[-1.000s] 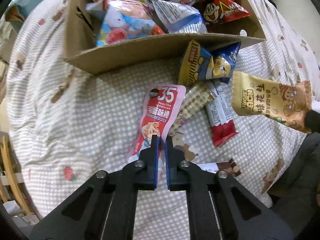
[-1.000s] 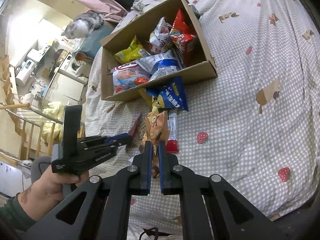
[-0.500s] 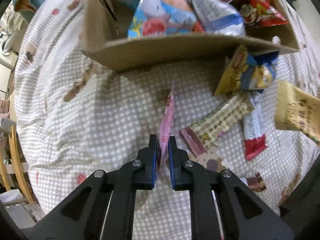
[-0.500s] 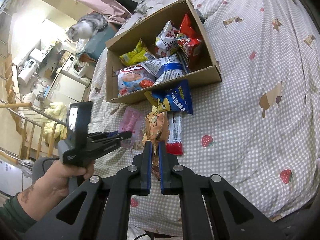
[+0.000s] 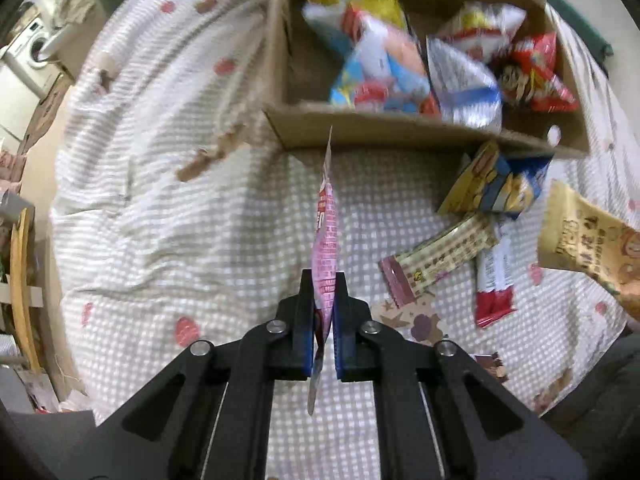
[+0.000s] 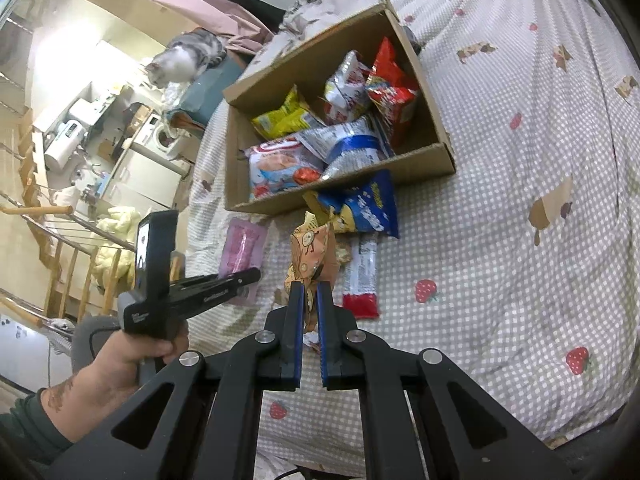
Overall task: Organize snacks
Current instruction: 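Carry both snacks into the box and open both tools to release them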
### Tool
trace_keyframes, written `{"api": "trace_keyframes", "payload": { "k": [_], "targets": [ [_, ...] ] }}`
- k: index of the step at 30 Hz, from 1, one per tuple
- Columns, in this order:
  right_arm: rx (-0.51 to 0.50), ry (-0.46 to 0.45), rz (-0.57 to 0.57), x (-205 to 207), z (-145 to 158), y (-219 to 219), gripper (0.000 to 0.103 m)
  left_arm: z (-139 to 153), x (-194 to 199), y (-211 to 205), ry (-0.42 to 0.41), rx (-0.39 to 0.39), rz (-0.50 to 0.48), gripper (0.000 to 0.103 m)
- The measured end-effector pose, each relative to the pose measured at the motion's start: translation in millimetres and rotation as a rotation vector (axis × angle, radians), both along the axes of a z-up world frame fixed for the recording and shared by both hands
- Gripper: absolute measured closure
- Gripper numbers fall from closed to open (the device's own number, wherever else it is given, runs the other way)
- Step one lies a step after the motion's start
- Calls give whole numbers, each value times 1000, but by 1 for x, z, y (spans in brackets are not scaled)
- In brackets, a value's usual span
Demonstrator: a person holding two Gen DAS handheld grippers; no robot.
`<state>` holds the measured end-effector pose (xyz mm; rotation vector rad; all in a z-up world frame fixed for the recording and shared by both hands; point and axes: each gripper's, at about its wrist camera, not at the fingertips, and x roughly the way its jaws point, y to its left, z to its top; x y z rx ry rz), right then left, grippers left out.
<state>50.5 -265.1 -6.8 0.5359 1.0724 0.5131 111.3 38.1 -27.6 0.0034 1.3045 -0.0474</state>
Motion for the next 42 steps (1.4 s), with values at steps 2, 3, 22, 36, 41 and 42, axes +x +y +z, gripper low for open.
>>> {"api": "trace_keyframes", "payload": {
  "k": [2,3,22,36,41,42],
  "targets": [
    [19,-17,-3,0,5,-1,97,15,-4,7,-29,-25,26,98],
    [30,-30,-8,1,8,-2,97,26,-8,9,-50,-40,38,98],
    [3,-153,-98,77,31,-16,97,76,78,-26,-225,-48,3,98],
    [25,-27,-3,132,-13,7,97,35,121,-44,-223,-24,-13,97],
    [10,16,-14,138,-25,9,96,29,127,-43,-224,-36,-12,97],
    [7,18,-14,139,-26,10,96,30,127,-43,-227,-34,-11,97]
  ]
}}
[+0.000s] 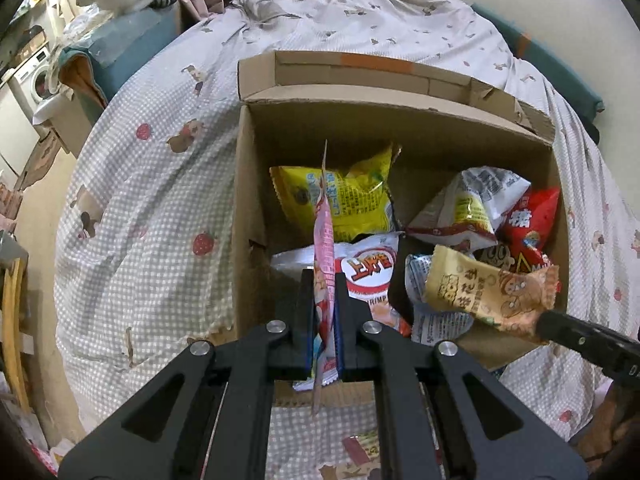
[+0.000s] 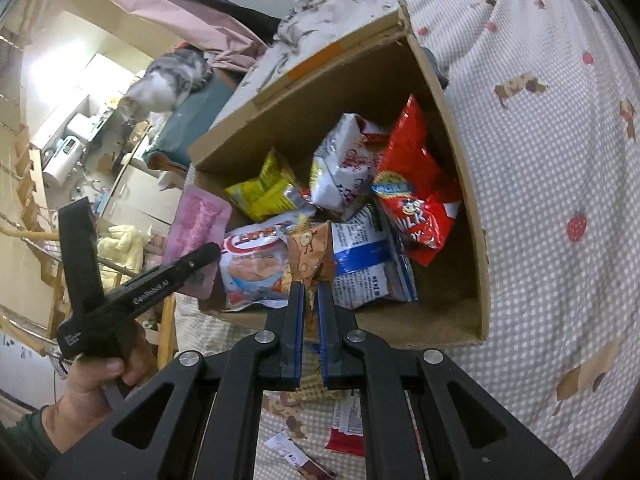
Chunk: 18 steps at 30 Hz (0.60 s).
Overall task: Organize snacks
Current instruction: 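Carry both snacks into the box and open both tools to release them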
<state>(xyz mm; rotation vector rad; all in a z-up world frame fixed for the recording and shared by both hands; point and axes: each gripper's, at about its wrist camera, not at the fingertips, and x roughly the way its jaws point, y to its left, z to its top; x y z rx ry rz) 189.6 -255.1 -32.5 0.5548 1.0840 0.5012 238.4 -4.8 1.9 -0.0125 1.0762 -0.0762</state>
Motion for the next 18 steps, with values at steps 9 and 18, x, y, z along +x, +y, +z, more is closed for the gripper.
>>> {"api": "trace_keyframes", "payload": {
  "k": [9,18],
  "targets": [
    [-33,21,-24,5,-8,0,92,1,-3,-9,12,-45,-51,61],
    [-121,-56,-56,-1,9,-5,91,10,-13,-16,-38,-65,-82,33]
  ]
}}
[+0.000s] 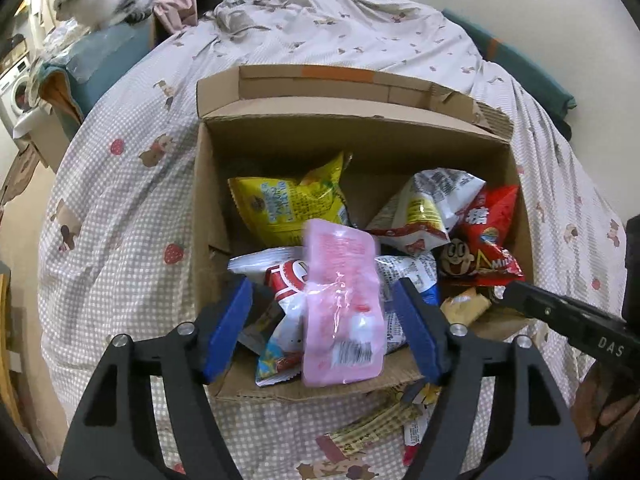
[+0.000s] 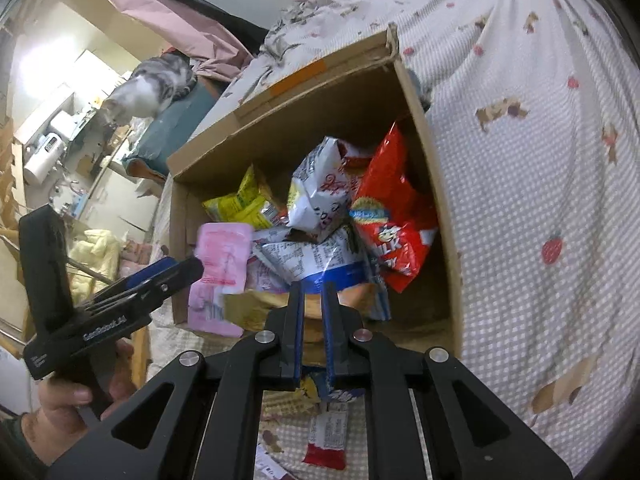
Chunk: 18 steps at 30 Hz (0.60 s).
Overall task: Organize snacks
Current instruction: 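Carry both snacks into the box and open both tools to release them, then withdraw both tools from the box toward the bars on the sheet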
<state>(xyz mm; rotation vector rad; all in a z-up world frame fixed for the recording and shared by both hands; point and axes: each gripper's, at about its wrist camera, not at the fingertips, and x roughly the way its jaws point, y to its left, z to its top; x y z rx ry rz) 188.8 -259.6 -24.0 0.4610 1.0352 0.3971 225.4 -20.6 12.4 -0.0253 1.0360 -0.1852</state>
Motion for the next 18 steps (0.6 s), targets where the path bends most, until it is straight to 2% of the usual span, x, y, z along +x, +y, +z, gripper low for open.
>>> {"api": "trace_keyframes", "payload": {
  "k": [4,7,8,9,11,18],
  "targets": [
    [-6,27,-7,1,-3,-1,84,3,-3,2,-21,4,8,33],
    [-24,-6,-6,0,5,-1,81,4,-3,7,-27,2,23,33],
    [-31,-19,-10,0,8,-2,75,4,-2,8,-28,2,27,33],
    [-36,-22,-15,-1,9,-2,56,4,-2,10,-31,1,33,33],
    [-26,-35,-34,-2,11,-4,28,4,-3,14,-41,6,49,33],
    [19,-12,-69,0,8,-16,27,7,-7,24,-45,-20,64,33]
  ]
}}
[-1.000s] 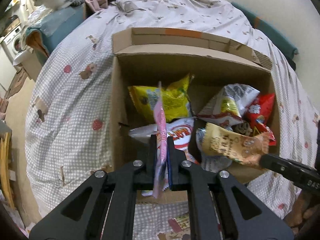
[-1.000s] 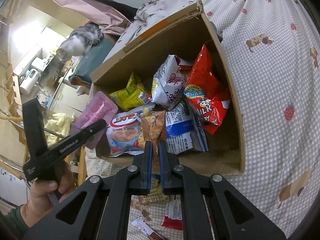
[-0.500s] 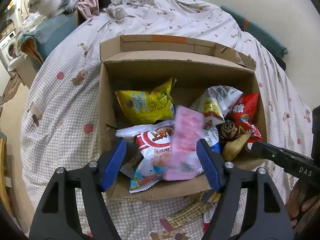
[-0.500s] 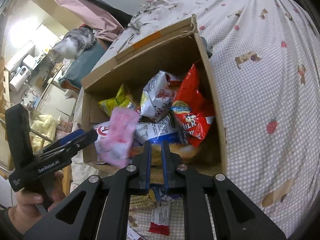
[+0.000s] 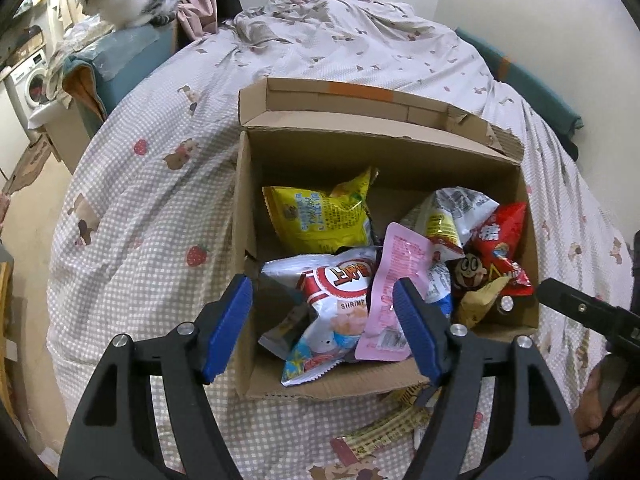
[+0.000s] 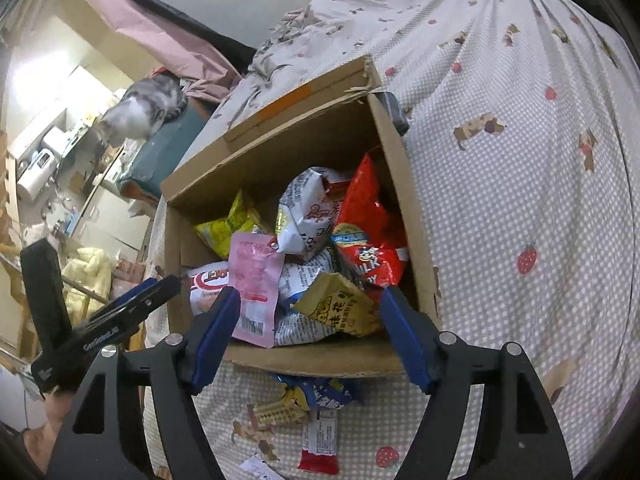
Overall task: Organize snacks
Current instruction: 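Withdraw both tools from the box toward the bars on the sheet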
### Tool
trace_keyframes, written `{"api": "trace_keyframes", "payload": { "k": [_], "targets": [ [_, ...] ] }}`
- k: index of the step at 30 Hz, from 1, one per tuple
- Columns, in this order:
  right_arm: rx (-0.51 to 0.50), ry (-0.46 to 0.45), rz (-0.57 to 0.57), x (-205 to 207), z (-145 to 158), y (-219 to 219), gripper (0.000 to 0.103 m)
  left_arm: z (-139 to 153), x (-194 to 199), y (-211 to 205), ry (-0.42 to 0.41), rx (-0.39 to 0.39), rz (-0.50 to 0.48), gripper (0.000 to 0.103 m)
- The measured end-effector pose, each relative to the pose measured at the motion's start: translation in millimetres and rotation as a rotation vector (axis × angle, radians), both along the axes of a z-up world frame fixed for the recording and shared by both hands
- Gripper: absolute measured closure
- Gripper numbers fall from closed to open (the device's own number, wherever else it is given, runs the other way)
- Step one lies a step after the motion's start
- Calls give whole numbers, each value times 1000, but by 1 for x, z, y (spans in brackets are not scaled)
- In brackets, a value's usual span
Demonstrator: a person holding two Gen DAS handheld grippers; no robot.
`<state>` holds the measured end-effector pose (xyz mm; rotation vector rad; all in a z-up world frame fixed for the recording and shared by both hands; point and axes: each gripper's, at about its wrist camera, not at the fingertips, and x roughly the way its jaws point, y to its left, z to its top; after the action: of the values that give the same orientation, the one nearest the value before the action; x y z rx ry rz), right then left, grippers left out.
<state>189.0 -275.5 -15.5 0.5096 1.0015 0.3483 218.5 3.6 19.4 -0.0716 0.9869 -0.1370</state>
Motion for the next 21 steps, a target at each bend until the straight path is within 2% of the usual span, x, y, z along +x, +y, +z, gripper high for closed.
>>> {"api": "trace_keyframes", "payload": {
  "k": [4,7,14,21],
  "targets": [
    [2,0,-10,-2,2,-2,25,4,-7,4,-10,5,13,33],
    [10,-14,-26,-7,7,-7,18,6,-13,8,-11,16,18,33],
    [6,3,-45,-23,11,-12,17,10,-32,7,-12,24,2,33],
    [13,39,-43,-48,13,-14,17,5,-56,-3,23,36,-61,33]
  ]
}}
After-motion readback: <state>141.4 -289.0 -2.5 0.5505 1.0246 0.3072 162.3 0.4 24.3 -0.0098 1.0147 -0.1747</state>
